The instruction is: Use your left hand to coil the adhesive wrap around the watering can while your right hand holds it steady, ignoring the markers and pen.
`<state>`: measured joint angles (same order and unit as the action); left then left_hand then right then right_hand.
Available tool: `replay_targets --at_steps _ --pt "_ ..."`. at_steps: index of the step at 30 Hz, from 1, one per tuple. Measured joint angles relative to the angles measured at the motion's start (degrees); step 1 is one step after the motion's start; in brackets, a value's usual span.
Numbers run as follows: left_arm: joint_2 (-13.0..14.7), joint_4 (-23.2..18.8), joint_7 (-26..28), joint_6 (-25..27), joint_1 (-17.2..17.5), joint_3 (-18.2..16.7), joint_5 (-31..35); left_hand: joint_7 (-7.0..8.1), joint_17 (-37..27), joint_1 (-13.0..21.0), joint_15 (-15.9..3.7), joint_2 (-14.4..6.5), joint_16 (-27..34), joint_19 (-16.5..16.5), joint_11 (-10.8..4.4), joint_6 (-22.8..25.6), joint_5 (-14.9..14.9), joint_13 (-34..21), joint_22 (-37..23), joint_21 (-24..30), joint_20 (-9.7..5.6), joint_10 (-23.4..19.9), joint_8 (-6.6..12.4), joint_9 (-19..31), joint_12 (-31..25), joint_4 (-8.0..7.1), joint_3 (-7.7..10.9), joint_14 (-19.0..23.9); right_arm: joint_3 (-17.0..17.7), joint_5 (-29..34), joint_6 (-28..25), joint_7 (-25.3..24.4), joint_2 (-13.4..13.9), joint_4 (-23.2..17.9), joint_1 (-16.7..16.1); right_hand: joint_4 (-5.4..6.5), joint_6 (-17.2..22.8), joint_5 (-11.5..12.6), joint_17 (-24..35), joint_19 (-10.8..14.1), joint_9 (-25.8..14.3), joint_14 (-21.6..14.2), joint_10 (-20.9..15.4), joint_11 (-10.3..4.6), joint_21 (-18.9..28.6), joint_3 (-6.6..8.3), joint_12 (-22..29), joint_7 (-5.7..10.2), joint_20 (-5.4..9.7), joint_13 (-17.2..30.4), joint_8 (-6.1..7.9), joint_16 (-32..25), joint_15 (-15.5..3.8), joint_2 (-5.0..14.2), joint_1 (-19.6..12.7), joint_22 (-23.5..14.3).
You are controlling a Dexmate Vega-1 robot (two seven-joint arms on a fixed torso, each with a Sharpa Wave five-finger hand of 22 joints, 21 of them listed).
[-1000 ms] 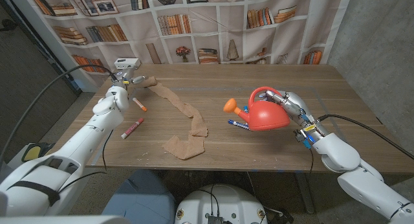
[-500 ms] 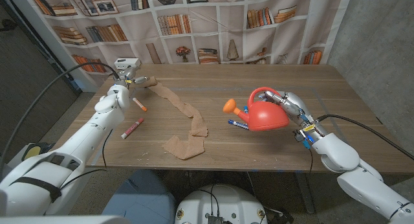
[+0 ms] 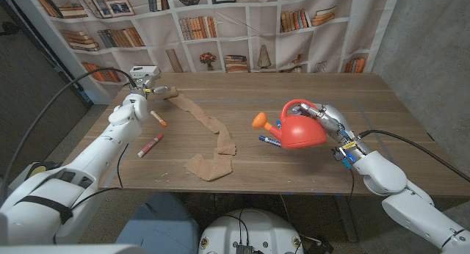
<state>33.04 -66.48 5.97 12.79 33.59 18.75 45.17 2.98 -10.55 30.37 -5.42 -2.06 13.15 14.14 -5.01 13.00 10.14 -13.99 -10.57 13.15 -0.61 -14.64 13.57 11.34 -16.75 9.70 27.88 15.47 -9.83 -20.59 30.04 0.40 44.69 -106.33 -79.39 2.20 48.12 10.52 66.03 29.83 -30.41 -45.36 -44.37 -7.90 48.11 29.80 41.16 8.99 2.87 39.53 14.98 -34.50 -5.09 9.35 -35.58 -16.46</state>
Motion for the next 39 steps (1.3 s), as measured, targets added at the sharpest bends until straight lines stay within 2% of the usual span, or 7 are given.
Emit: replay_targets --at_steps 6,10,21,24,26,37,39 --pt "-0.4 1.1 -0.2 0.2 -0.9 0.3 0.1 0.0 0.0 0.0 -0.21 0.0 0.0 0.2 -0.31 0.0 0.0 -0.3 0.0 0.0 0.24 -0.3 0.0 0.0 0.0 -0.24 -0.24 0.2 -0.1 0.3 0.0 -0.4 -0.1 -0.2 0.0 0.0 0.0 0.0 0.0 -0.1 0.0 0.0 0.0 0.0 0.2 0.0 0.0 -0.01 -0.15 0.0 0.0 0.0 0.0 -0.01 0.0 0.2" --pt "-0.8 1.9 -0.3 0.4 -1.5 0.6 0.3 0.32 -0.3 0.0 -0.28 0.0 0.0 0.3 0.2 0.3 0.0 -0.3 0.0 0.0 0.31 -0.8 -0.01 0.0 -0.2 -0.45 -0.49 0.5 -0.2 0.5 0.0 -0.7 -0.1 -0.3 -0.1 0.0 0.0 0.0 0.0 -0.2 0.0 0.0 0.0 0.0 0.2 0.0 0.0 -0.01 -0.22 0.0 0.0 0.0 0.0 -0.01 0.0 0.4" --pt "-1.4 3.6 -0.7 0.6 -3.1 1.6 1.1 0.41 -0.5 0.0 -0.63 0.0 0.3 0.6 -0.41 1.0 0.0 -0.5 0.0 0.0 -0.01 -1.4 -0.01 0.0 -0.2 -0.88 -1.21 1.2 -0.4 0.9 0.3 -1.3 -0.1 -0.4 -0.3 0.0 0.0 0.0 0.1 -0.2 -0.1 0.0 0.0 -0.01 0.4 0.0 -0.2 -0.02 -0.22 0.2 0.0 0.1 0.01 -0.01 0.0 0.8" --pt "-1.5 3.9 -1.0 0.8 -3.5 2.0 1.5 0.41 -0.8 0.0 -0.41 0.0 0.7 0.6 -0.51 1.0 0.0 -0.5 0.0 0.0 0.59 -2.0 -0.01 0.0 -0.4 -1.4 -1.74 1.6 -0.4 0.9 0.4 -1.3 -0.1 -0.4 -0.4 0.0 0.0 0.0 0.0 -0.2 -0.3 0.0 0.0 -0.01 0.9 0.0 -0.2 -0.03 -0.22 0.2 0.0 0.2 0.01 -0.07 0.1 0.8" --pt "-1.5 4.1 -1.1 0.9 -3.7 2.2 1.8 0.1 -0.8 -0.4 -0.45 -0.4 0.7 0.6 -0.61 1.3 0.0 -0.7 0.0 0.0 0.65 -2.3 -0.01 0.0 -0.4 -1.42 -1.75 1.7 -0.4 0.9 0.4 -1.3 -0.1 -0.4 -0.4 -0.16 0.0 0.0 0.0 -0.6 -0.3 0.0 0.0 -0.01 0.9 -0.16 -0.2 -0.03 -0.13 0.0 0.0 0.2 0.01 -0.04 0.1 0.8" --pt "-1.9 5.9 -2.9 1.7 -6.0 4.2 4.1 0.41 -0.9 0.1 -0.72 -0.8 0.7 0.9 -0.82 1.6 0.0 -0.9 0.0 0.0 0.3 -2.5 -0.01 0.0 -0.7 -1.18 -1.99 2.0 -0.4 0.6 0.5 -1.3 0.2 -0.4 -0.6 -0.4 -0.1 0.0 0.0 -0.6 -0.3 -0.4 0.1 -0.1 1.2 0.08 -0.2 -0.11 -0.2 0.0 -0.01 0.6 -0.19 -0.02 0.4 1.0" --pt "-1.9 6.2 -3.4 1.7 -6.4 4.8 4.9 0.41 -0.9 0.3 -0.72 -0.7 0.7 0.9 -0.82 1.6 0.0 -1.1 0.0 0.0 0.3 -2.5 -0.01 0.0 -0.7 -1.18 -1.98 2.0 -0.4 0.5 0.5 -1.3 0.3 -0.4 -0.7 -0.4 -0.1 0.0 0.0 -0.6 -0.3 -0.4 0.1 -0.1 1.3 0.08 -0.2 -0.12 -0.2 0.0 -0.38 0.6 -0.2 -0.02 0.4 1.2"
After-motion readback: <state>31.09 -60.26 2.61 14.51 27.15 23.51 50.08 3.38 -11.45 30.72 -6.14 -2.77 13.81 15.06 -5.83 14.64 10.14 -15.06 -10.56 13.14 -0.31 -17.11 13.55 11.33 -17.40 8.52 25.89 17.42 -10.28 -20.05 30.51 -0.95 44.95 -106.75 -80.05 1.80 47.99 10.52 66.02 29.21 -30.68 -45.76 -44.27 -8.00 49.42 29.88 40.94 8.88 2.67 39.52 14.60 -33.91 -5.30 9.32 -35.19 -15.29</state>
